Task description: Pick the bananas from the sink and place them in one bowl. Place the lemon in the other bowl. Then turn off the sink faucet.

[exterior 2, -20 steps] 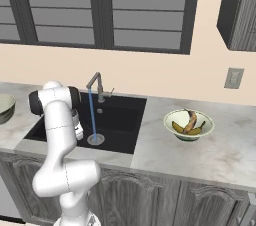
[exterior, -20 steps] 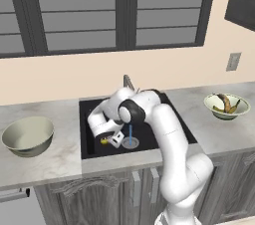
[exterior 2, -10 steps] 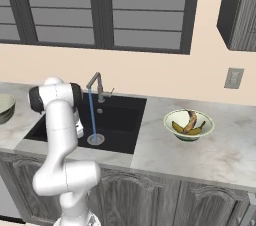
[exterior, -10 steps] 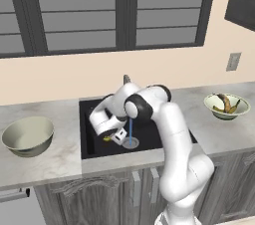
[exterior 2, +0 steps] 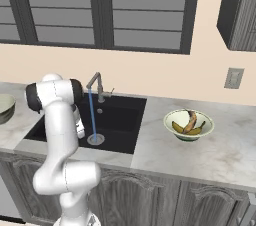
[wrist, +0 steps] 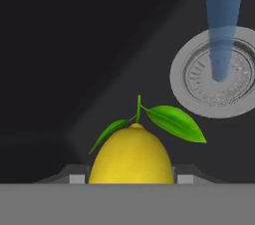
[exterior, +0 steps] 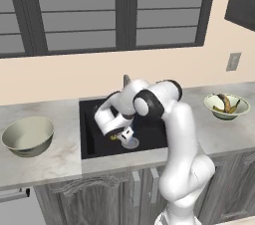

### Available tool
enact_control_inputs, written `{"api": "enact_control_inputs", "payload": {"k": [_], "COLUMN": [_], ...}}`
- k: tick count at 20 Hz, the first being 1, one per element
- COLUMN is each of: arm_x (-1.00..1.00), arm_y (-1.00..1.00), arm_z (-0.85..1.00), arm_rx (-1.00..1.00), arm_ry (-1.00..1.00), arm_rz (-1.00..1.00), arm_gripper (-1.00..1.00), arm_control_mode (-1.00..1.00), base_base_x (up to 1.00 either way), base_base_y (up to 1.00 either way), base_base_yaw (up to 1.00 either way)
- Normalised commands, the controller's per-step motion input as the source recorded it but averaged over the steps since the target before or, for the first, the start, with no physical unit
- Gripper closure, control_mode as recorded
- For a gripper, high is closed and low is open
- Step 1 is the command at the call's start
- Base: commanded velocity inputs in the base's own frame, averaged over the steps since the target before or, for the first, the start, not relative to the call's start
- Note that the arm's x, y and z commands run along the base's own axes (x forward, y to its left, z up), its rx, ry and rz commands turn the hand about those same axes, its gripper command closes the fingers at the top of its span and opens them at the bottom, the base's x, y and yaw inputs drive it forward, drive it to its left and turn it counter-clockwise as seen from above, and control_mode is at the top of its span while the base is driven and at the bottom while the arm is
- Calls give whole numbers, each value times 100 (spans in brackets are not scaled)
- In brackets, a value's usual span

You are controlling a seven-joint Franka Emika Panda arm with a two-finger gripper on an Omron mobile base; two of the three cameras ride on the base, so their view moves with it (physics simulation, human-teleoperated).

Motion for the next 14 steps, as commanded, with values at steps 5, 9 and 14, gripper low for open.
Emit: {"api": "enact_control_inputs", "payload": {"k": [5, 9, 14], "arm_x": [-32, -9, -5], "arm_y": [-28, -9, 0], "arm_z": [43, 61, 63], "arm_rx": [0, 0, 0], "arm_ry": [0, 0, 0], "arm_rz": [-4, 0, 1], "arm_gripper": [100, 100, 100], "arm_control_mode": [-100, -100, -100], "base_base_x": [0, 0, 0], "base_base_y": [0, 0, 0], "base_base_yaw": [0, 0, 0]}}
